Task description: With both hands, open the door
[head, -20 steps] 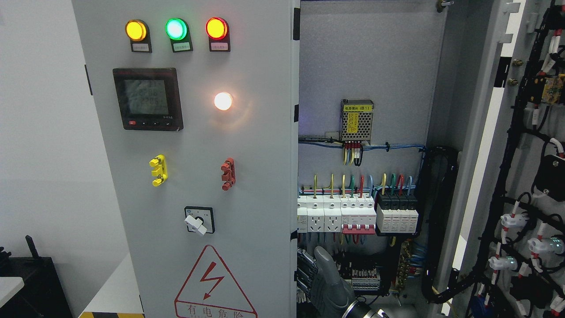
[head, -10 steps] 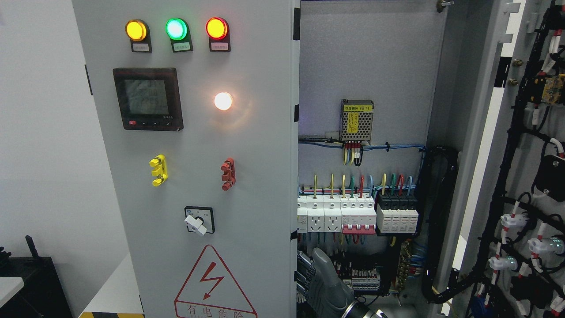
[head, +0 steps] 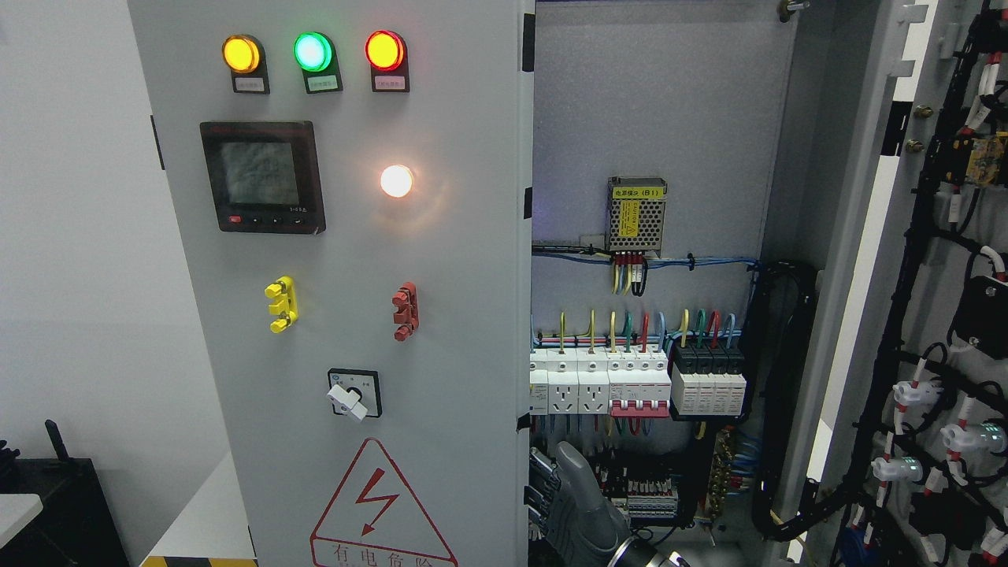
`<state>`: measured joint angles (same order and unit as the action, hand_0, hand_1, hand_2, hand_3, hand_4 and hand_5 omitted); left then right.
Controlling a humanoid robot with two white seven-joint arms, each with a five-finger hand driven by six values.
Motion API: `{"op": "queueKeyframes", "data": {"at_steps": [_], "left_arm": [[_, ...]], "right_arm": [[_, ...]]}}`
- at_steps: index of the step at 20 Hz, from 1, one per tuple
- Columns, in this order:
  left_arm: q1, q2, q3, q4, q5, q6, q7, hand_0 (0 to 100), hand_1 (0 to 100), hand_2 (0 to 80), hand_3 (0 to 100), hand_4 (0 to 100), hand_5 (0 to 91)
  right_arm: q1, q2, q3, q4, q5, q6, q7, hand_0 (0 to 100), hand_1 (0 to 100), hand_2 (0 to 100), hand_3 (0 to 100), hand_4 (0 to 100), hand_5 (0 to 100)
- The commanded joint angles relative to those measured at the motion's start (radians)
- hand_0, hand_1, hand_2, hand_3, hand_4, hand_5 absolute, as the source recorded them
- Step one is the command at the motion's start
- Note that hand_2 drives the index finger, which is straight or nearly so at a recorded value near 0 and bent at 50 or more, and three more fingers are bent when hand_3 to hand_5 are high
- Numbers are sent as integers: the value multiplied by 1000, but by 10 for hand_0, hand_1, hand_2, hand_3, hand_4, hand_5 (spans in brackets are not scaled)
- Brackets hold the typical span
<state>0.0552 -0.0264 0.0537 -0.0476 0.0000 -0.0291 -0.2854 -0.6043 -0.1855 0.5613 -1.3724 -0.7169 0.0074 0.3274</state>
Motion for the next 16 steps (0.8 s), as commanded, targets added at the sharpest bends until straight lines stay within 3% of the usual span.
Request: {"op": "queueKeyframes", "data": {"at_steps": [1,16], "left_arm": [[0,-9,0,0,-9,-2,0,0,0,0,0,42,0],[0,-7,0,0,-9,-2,0,0,0,0,0,42,0]], "right_arm": [[1,3,3,-4,-1,0,13,0,0,0,0,0,0],[20,3,22,-33,-1,19,38,0,0,0,0,0,0]]}}
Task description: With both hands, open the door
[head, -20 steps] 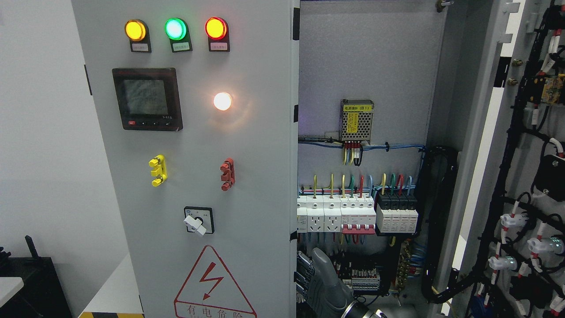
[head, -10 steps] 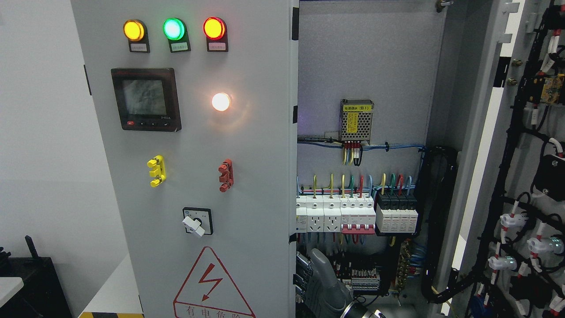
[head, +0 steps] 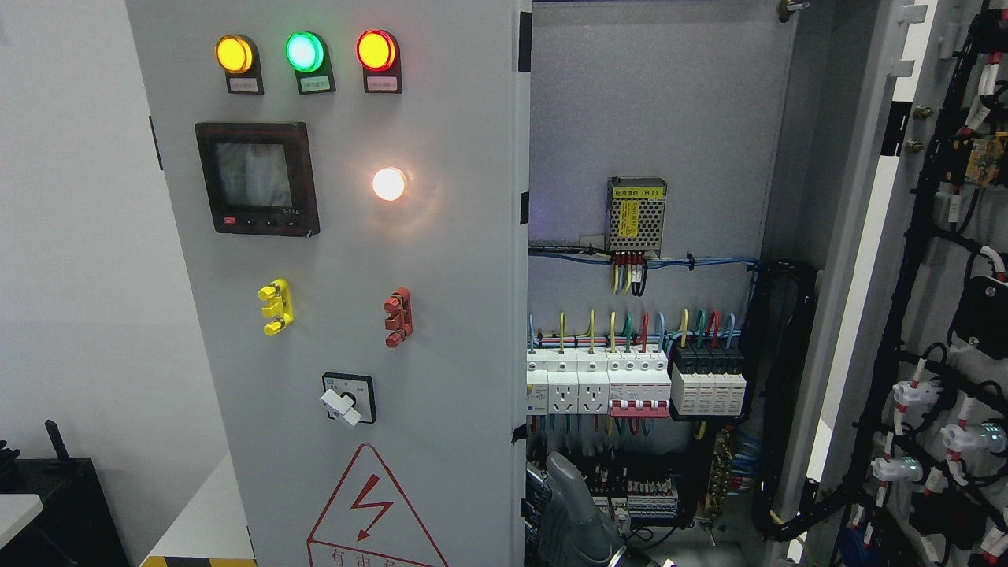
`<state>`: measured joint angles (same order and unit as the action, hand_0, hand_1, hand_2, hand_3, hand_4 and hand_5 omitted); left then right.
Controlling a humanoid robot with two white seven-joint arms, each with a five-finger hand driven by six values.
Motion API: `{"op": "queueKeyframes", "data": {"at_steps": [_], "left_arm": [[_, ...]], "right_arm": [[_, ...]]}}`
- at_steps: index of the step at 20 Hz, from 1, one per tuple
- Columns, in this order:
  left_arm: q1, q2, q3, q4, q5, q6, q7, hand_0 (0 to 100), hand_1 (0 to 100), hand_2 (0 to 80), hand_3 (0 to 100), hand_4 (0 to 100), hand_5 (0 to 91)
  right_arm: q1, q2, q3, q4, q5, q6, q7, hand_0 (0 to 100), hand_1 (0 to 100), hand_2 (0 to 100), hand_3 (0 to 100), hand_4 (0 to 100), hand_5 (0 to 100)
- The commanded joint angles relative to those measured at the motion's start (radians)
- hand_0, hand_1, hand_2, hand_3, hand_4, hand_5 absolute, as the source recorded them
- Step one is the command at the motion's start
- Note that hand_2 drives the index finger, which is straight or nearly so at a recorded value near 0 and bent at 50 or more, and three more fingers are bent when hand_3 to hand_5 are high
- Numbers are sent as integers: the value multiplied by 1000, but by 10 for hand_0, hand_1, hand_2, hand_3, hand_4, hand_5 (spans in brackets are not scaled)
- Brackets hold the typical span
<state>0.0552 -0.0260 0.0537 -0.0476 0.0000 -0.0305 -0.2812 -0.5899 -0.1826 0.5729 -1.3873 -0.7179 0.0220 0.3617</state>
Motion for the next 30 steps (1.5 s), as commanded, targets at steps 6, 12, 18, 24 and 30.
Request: {"op": "queueKeyframes", "data": {"at_steps": [6,12,18,24,30], "left_arm": [[0,-9,0,0,-9,0,-4,0,0,0,0,42,0],[0,-9,0,0,-9,1,-4,0,0,0,0,42,0],[0,-9,0,0,-9,0,-4,0,0,0,0,42,0],[0,-9,0,0,-9,1,-4,0,0,0,0,42,0],[0,-9,0,0,-9,1,-4,0,0,0,0,42,0]], "right_arm": [[13,0,10,-44,0,4,5,0,0,0,0,0,0],[22,-1,13,-65,-2,4,5,0,0,0,0,0,0],[44,-9,16,-102,-2,4,26,0,0,0,0,0,0],[50,-11,28,-117,-2,6,29,0,0,0,0,0,0],[51,-17,56,-121,-2,6,29,0,0,0,0,0,0]]}}
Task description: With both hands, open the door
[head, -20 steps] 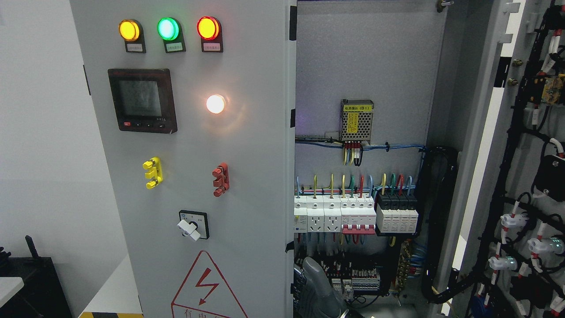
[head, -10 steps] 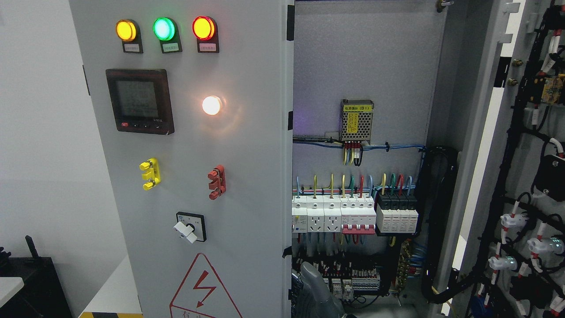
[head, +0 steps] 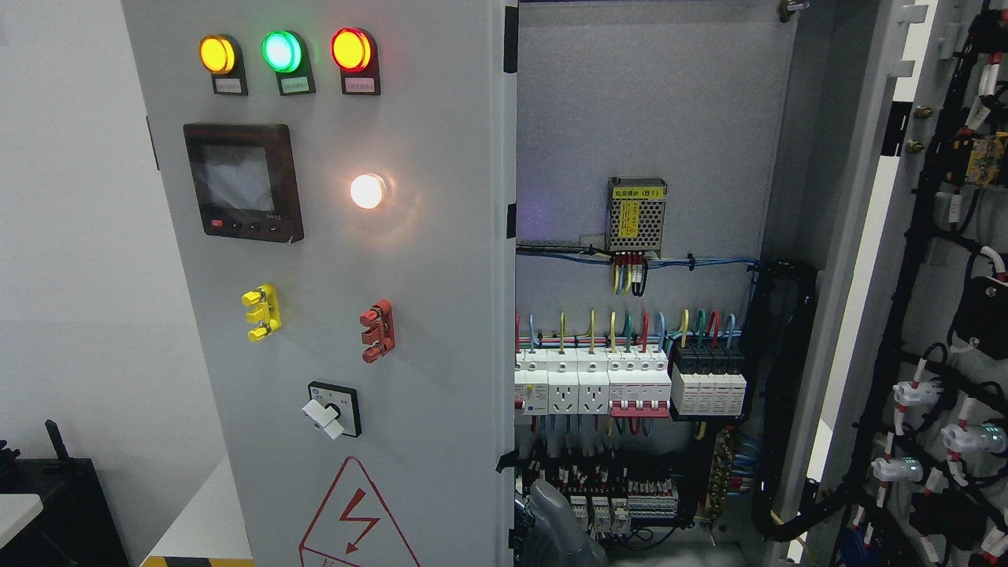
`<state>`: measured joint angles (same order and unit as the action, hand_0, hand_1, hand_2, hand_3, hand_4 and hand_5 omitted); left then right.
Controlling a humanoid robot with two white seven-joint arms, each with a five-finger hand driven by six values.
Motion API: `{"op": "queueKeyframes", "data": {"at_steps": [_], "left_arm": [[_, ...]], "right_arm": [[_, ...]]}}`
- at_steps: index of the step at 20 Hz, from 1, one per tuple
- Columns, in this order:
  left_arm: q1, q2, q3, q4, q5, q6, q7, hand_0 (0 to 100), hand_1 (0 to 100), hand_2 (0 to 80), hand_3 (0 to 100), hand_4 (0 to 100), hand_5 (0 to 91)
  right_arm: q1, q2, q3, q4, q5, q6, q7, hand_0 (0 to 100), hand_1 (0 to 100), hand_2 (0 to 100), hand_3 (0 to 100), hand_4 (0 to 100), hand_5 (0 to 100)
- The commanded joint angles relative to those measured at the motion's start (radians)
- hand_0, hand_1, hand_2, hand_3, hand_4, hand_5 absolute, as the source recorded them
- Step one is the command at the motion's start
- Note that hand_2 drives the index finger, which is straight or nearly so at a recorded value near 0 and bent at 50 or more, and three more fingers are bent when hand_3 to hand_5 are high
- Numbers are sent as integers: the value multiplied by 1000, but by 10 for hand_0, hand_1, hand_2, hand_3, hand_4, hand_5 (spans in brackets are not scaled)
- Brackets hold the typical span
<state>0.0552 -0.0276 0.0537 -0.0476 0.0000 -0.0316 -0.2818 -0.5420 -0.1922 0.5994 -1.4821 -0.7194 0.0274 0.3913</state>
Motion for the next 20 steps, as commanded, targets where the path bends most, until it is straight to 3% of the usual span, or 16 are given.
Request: {"op": "queueKeyframes", "data": {"at_steps": [1,20], "left_arm": [[0,-8,0,0,-9,1,-4,0,0,0,0,42,0],[0,-11,0,0,-9,1,-5,0,0,0,0,42,0]], "right_arm": [[2,-7,36,-26,0,2,0,0,0,0,0,0,0],[2,-9,60,-34,1,20,1,0,0,0,0,0,0]]}}
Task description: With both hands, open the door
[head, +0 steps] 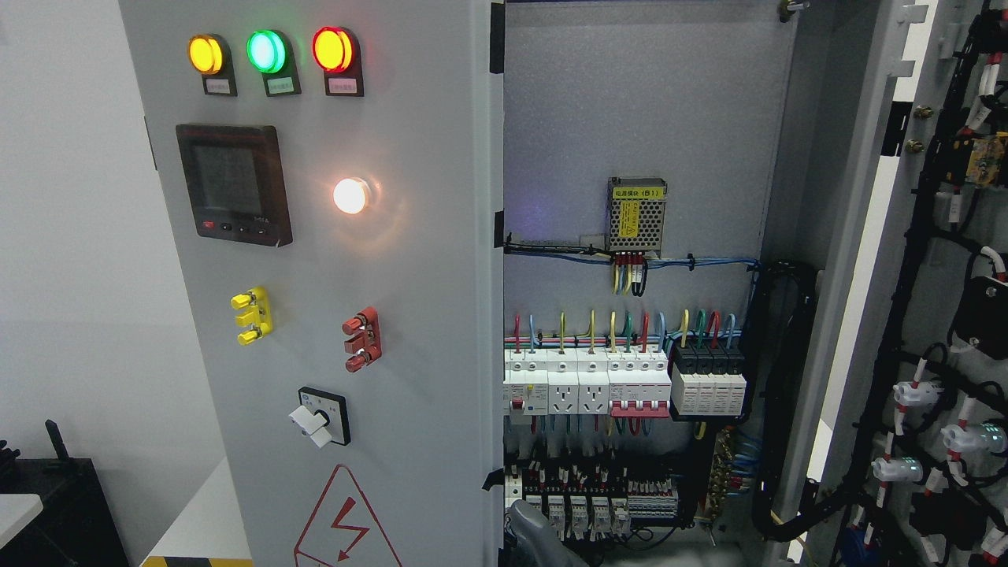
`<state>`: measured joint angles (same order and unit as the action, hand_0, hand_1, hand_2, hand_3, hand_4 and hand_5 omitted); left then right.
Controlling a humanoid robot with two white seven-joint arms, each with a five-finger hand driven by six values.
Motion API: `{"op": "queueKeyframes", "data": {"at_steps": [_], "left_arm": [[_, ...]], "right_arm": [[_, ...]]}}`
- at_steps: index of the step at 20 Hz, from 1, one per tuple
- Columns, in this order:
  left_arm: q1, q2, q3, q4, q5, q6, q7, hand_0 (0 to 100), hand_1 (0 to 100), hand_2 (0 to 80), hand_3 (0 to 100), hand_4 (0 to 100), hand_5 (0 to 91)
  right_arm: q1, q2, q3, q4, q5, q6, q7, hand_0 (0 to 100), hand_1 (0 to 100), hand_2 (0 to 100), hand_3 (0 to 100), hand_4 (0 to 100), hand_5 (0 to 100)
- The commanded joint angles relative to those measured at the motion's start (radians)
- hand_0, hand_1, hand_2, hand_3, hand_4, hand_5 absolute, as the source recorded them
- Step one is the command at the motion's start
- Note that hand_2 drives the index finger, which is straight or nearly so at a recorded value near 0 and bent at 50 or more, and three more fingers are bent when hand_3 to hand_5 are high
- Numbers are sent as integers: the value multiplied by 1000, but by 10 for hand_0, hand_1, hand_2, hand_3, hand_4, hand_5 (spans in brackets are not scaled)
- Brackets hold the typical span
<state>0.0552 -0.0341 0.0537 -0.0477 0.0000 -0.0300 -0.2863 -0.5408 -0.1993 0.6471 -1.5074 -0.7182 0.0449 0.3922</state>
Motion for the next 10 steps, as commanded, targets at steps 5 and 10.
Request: {"op": "queueKeyframes", "data": {"at_steps": [5,10], "left_arm": [[0,-4,-2,-1,-12,1,2,0,0,0,0,42,0],[0,-3,-5,-1,-18,5,9,0,0,0,0,42,0]], "right_arm": [[-11,-3,16,-7,0,10,0,0,0,0,0,0,0],[-15,-3,13,-5,-1,10,25,0,0,0,0,0,0]]}}
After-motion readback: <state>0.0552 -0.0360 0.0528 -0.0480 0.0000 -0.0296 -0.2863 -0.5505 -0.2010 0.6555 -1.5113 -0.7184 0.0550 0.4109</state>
